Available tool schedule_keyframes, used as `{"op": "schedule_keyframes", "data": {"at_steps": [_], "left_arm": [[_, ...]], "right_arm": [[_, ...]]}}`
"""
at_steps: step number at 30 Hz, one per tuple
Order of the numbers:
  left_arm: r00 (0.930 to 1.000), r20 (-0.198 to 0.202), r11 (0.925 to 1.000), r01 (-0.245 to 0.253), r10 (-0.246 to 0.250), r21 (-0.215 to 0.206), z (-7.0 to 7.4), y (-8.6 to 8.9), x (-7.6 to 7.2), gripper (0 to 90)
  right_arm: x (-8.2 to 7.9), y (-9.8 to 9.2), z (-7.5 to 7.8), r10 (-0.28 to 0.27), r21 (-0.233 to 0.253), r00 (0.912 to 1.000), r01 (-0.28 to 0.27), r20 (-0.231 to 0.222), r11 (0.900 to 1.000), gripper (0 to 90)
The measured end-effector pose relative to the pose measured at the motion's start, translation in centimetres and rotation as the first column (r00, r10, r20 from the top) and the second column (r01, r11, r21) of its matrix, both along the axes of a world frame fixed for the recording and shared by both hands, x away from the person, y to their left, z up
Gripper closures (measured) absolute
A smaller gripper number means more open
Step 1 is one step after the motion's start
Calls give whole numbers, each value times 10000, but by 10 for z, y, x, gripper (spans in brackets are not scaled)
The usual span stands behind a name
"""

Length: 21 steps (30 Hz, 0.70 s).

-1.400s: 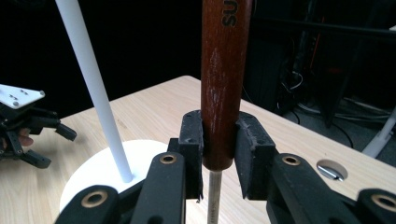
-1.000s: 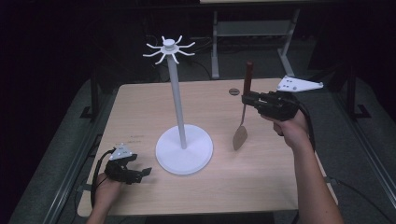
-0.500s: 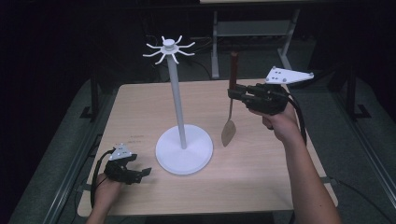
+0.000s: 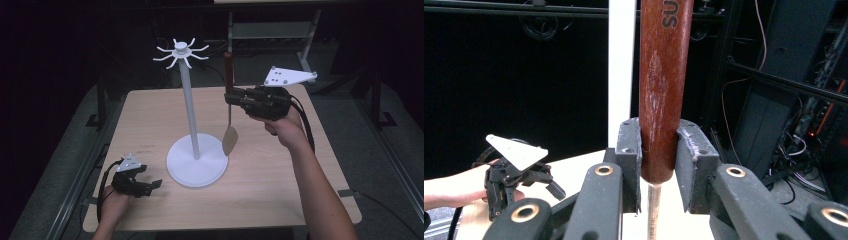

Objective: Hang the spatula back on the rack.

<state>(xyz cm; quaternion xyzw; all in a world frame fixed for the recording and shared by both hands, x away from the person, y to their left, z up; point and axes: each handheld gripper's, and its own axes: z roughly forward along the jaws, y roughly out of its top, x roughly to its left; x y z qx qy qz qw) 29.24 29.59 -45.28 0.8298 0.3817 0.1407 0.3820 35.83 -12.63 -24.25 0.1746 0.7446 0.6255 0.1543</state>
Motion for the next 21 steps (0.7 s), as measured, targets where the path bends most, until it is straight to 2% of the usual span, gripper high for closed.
{"op": "schedule_keyframes", "data": {"at_steps": [14,21], "left_arm": [[10000,-25,10000,-3,3,-22,0,0,0,133],[10000,-31,10000,9,-9,-15,0,1,0,132]], "right_arm": [[3,26,12,450,-217,9989,-447,142,9988,735],[7,36,13,468,-365,9989,-467,16,9982,735]]}}
